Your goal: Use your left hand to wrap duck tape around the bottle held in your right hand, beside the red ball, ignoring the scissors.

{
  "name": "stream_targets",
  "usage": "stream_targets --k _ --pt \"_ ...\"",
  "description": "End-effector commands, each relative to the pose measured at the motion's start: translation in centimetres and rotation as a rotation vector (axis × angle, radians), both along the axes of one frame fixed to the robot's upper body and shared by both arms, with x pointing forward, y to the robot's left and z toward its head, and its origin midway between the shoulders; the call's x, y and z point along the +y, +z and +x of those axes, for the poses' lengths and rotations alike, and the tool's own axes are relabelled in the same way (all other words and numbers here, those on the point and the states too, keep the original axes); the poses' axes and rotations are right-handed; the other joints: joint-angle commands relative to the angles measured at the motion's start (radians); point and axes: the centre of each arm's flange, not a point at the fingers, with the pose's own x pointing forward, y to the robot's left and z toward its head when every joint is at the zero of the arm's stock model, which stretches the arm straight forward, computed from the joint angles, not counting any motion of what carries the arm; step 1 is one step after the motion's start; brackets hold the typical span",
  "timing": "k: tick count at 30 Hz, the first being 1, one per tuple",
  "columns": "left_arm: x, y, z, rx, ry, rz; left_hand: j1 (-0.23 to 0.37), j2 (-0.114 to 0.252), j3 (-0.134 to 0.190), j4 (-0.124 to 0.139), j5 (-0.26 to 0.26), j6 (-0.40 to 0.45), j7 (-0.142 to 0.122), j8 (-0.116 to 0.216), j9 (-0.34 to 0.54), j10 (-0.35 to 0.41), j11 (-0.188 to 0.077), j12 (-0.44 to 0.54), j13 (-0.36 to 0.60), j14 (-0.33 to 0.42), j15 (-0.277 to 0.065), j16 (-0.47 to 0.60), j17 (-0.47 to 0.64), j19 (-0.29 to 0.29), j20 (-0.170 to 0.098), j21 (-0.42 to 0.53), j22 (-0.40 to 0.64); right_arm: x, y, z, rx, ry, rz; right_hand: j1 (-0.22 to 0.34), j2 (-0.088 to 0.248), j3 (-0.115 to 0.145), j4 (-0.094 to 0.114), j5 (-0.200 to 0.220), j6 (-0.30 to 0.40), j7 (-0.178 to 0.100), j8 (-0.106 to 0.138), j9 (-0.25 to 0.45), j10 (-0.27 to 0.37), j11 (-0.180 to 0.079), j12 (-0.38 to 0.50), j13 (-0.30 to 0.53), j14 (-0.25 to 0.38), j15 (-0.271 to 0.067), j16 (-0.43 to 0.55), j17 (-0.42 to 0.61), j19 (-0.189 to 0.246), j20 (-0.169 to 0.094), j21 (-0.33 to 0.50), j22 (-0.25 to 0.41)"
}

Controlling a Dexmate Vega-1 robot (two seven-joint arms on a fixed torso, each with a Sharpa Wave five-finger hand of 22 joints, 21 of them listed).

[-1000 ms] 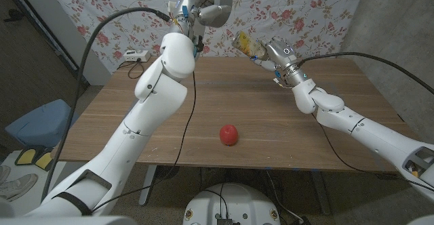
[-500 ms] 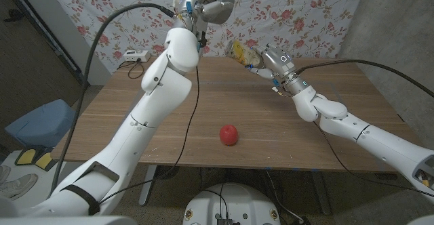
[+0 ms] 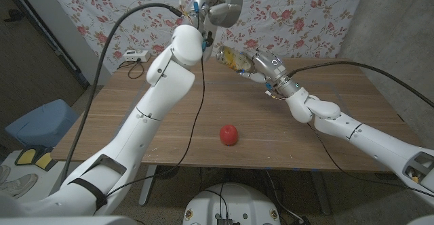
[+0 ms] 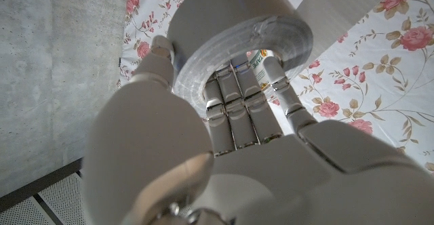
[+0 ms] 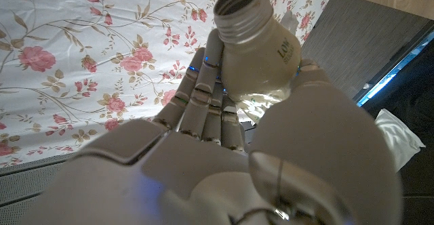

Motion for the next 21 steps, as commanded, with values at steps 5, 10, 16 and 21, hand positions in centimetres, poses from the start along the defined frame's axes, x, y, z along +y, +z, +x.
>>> stream_targets --k 5,10,16,21 --pt "-1.3 0.2 0.7 0.08 -0.058 0.031 0.208 0.208 -0.001 0.0 0.006 0.012 0.004 -0.002 0.003 0.118 -0.109 -0.006 0.004 0.008 -0.107 -0.007 0.005 0.008 -0.003 0.006 -0.001 4.1 1.3 2.1 0.056 0.01 -0.079 0.157 0.151 0.041 0.049 0.005 0.423 -0.317 0.007 0.001 0.29 -0.254 0.004 0.004 0.062 -0.177 -0.007 0.006 -0.003 -0.131 0.006 0.004" --pt "-1.1 0.1 0.5 0.097 -0.057 0.031 0.21 0.207 -0.002 -0.001 0.006 0.012 0.004 -0.004 0.003 0.12 -0.11 -0.007 0.005 0.01 -0.105 -0.008 0.005 0.009 -0.003 0.007 -0.001 4.4 1.3 3.1 0.074 0.006 -0.09 0.158 0.151 0.039 0.05 0.006 0.423 -0.315 0.006 0.001 0.291 -0.254 0.004 0.006 0.062 -0.177 -0.008 0.008 -0.003 -0.131 0.007 0.004" --pt "-1.2 0.0 0.1 0.098 -0.055 0.04 0.211 0.207 -0.003 -0.001 0.006 0.015 0.006 -0.005 0.003 0.124 -0.11 -0.009 0.004 0.013 -0.105 -0.01 0.006 0.01 -0.002 0.008 -0.001 4.2 1.7 4.4 0.103 -0.011 -0.079 0.16 0.152 0.038 0.051 0.006 0.423 -0.315 0.005 0.001 0.293 -0.254 0.003 0.005 0.063 -0.178 -0.009 0.011 -0.003 -0.131 0.008 0.004" --pt "-1.4 0.0 0.2 0.109 -0.067 0.045 0.213 0.206 -0.003 -0.003 0.005 0.017 0.008 -0.006 0.003 0.127 -0.11 -0.011 0.002 0.015 -0.105 -0.01 0.008 0.012 -0.003 0.009 -0.001 4.1 2.0 5.1 0.126 -0.025 -0.083 0.162 0.153 0.036 0.052 0.007 0.424 -0.312 0.004 0.001 0.294 -0.248 0.001 0.003 0.064 -0.177 -0.011 0.014 -0.004 -0.131 0.01 0.003"
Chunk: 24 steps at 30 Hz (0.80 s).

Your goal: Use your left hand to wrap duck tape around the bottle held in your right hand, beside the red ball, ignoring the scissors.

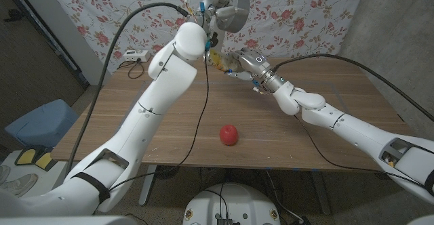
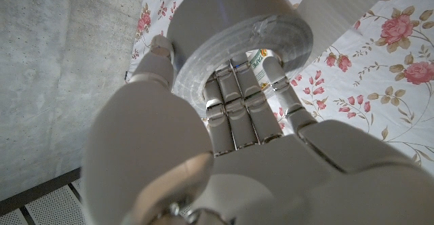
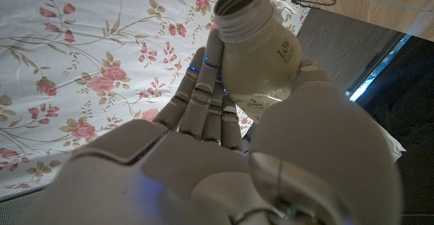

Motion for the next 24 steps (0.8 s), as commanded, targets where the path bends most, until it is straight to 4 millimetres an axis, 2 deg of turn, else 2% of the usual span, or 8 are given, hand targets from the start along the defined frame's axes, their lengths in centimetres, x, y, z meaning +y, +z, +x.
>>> stream_targets --k 1,16,24 --pt "-0.4 0.0 -0.3 0.024 -0.021 0.017 0.214 0.206 -0.001 -0.002 0.003 0.013 0.004 -0.001 0.003 0.121 -0.11 -0.004 0.0 0.006 -0.102 -0.003 0.003 0.013 -0.003 0.01 -0.001 0.4 0.7 2.2 0.067 -0.027 -0.015 0.163 0.153 0.04 0.048 0.007 0.425 -0.313 0.001 0.002 0.29 -0.252 0.003 0.004 0.065 -0.177 -0.004 0.005 -0.004 -0.131 0.01 0.003" --pt "-0.6 0.2 -1.4 0.015 -0.02 0.051 0.213 0.205 -0.002 -0.001 0.002 0.018 0.006 -0.004 0.003 0.126 -0.109 -0.006 0.003 0.012 -0.101 -0.008 0.002 0.014 -0.003 0.013 -0.001 0.7 1.2 5.0 0.166 -0.087 -0.075 0.169 0.155 0.035 0.052 0.008 0.426 -0.311 0.0 0.002 0.291 -0.245 0.001 0.007 0.065 -0.177 -0.009 0.013 -0.008 -0.129 0.013 0.003" --pt "-0.6 -0.4 -1.7 0.026 -0.046 0.078 0.221 0.198 -0.003 -0.007 0.001 0.031 0.01 -0.003 0.003 0.135 -0.107 -0.012 -0.007 0.022 -0.109 -0.008 0.002 0.022 -0.008 0.016 -0.001 0.2 1.7 6.4 0.182 -0.097 -0.034 0.172 0.156 0.032 0.053 0.007 0.427 -0.31 -0.001 0.003 0.291 -0.244 0.0 0.01 0.065 -0.177 -0.011 0.016 -0.009 -0.127 0.014 0.003"
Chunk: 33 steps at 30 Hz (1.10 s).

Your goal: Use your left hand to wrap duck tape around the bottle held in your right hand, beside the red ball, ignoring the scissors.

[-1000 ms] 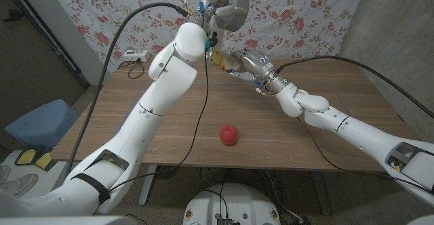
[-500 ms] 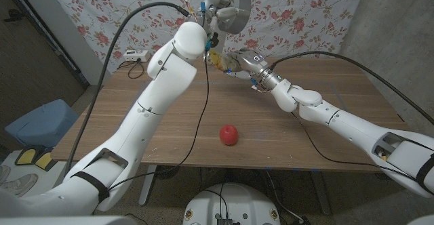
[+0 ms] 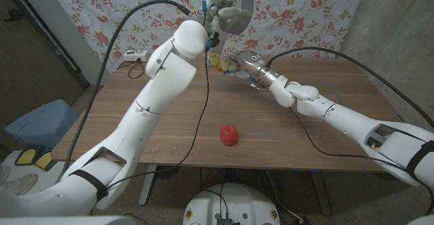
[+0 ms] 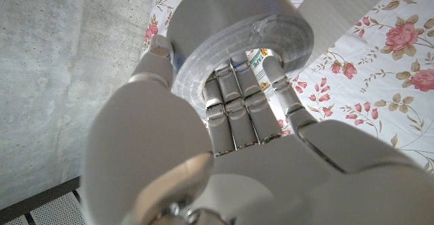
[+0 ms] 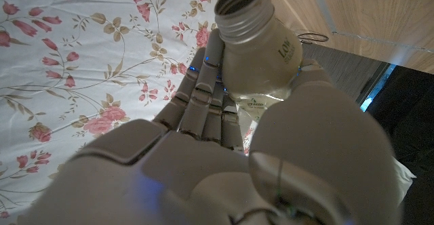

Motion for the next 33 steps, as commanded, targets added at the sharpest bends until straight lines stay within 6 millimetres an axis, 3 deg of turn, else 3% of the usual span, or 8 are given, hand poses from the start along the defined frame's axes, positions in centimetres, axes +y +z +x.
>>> stream_targets --k 1,18,33 --pt "0.0 -0.6 -0.6 0.014 -0.026 0.041 0.221 0.196 -0.002 -0.009 0.001 0.02 -0.003 0.007 0.003 0.124 -0.108 -0.002 -0.006 0.013 -0.108 -0.001 0.003 0.015 -0.007 0.008 0.0 -0.5 0.7 2.3 0.041 -0.027 0.028 0.169 0.159 0.042 0.044 0.004 0.418 -0.307 0.005 0.004 0.279 -0.24 0.008 0.003 0.057 -0.168 -0.006 0.003 -0.004 -0.122 0.007 0.003" --pt "0.7 -2.8 3.2 0.231 -0.239 -0.009 0.228 0.188 -0.008 -0.006 0.0 0.024 0.003 -0.005 -0.001 0.141 -0.106 -0.032 -0.051 0.043 -0.118 -0.025 -0.034 0.035 -0.025 0.016 0.0 -1.3 1.4 2.5 0.017 0.002 0.092 0.175 0.162 0.036 0.048 0.002 0.42 -0.305 0.003 0.003 0.281 -0.237 0.004 0.004 0.061 -0.168 -0.01 0.011 -0.004 -0.121 0.012 0.002" --pt "0.7 -2.7 2.2 0.229 -0.268 0.037 0.23 0.189 -0.015 -0.004 0.0 0.025 0.006 -0.013 -0.002 0.147 -0.101 -0.05 -0.076 0.046 -0.116 -0.031 -0.037 0.035 -0.021 0.019 0.0 -1.8 2.5 3.5 -0.007 -0.032 0.14 0.182 0.164 0.032 0.051 0.001 0.421 -0.302 0.002 0.004 0.285 -0.237 0.002 0.006 0.064 -0.168 -0.014 0.018 -0.006 -0.12 0.015 0.002"
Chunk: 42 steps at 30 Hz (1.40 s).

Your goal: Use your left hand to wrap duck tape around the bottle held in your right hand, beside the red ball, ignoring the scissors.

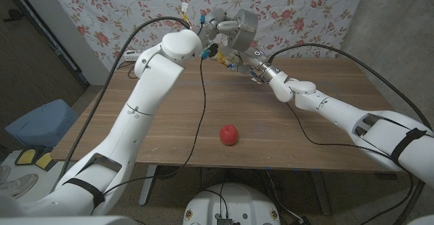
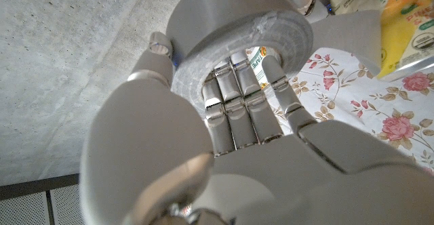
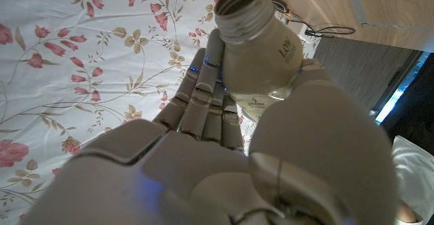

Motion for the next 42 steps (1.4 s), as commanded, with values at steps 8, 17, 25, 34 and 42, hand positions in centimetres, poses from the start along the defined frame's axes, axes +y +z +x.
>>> stream_targets --k 8,17,25,34,42 --pt "0.4 -1.6 -0.4 0.035 -0.069 -0.011 0.215 0.204 -0.004 0.003 0.003 0.01 -0.004 -0.002 0.004 0.114 -0.098 -0.015 -0.016 0.013 -0.113 -0.012 -0.005 0.011 0.001 0.011 0.004 -1.3 1.3 1.2 -0.051 -0.046 0.111 0.174 0.175 0.037 0.045 0.0 0.411 -0.297 0.004 0.005 0.284 -0.234 -0.004 0.002 0.065 -0.168 -0.002 0.005 -0.001 -0.123 0.007 0.001" --pt "1.5 -5.1 0.7 0.055 -0.081 -0.202 0.212 0.205 -0.009 0.005 0.003 0.008 -0.011 -0.007 0.003 0.116 -0.099 -0.026 -0.032 0.016 -0.114 -0.02 -0.014 0.021 -0.006 0.015 0.003 -2.5 2.2 1.5 -0.116 -0.057 0.237 0.177 0.178 0.036 0.047 0.0 0.416 -0.293 0.005 0.005 0.293 -0.238 -0.003 0.002 0.072 -0.167 -0.003 0.008 0.001 -0.118 0.011 0.001" --pt "2.6 -7.6 1.7 0.072 -0.074 -0.393 0.204 0.209 -0.013 0.011 0.003 0.005 -0.016 -0.013 0.002 0.118 -0.102 -0.036 -0.046 0.016 -0.111 -0.028 -0.022 0.024 -0.006 0.017 0.003 -3.2 2.6 1.5 -0.165 -0.077 0.324 0.181 0.18 0.035 0.047 -0.001 0.418 -0.288 0.005 0.007 0.298 -0.235 -0.001 0.006 0.08 -0.167 -0.001 0.011 0.0 -0.114 0.013 0.001" --pt "2.8 -9.6 4.0 0.211 -0.052 -0.448 0.195 0.211 -0.015 0.015 0.004 0.006 -0.015 -0.016 0.001 0.118 -0.103 -0.046 -0.059 0.022 -0.108 -0.034 -0.028 0.026 -0.004 0.018 0.003 -3.7 3.1 1.1 -0.194 -0.05 0.344 0.186 0.181 0.034 0.047 -0.003 0.42 -0.286 0.005 0.008 0.301 -0.235 0.001 0.01 0.087 -0.167 0.001 0.015 0.0 -0.114 0.016 0.002" --pt "3.1 -9.0 5.6 0.35 0.052 -0.273 0.202 0.208 -0.013 0.007 0.004 0.013 0.005 -0.018 0.001 0.131 -0.094 -0.052 -0.074 0.034 -0.1 -0.035 -0.029 0.033 0.006 0.023 0.003 -3.7 3.3 0.5 -0.209 -0.01 0.331 0.189 0.182 0.033 0.048 -0.005 0.423 -0.286 0.006 0.009 0.304 -0.235 -0.001 0.009 0.092 -0.166 0.002 0.018 0.0 -0.115 0.018 0.002"
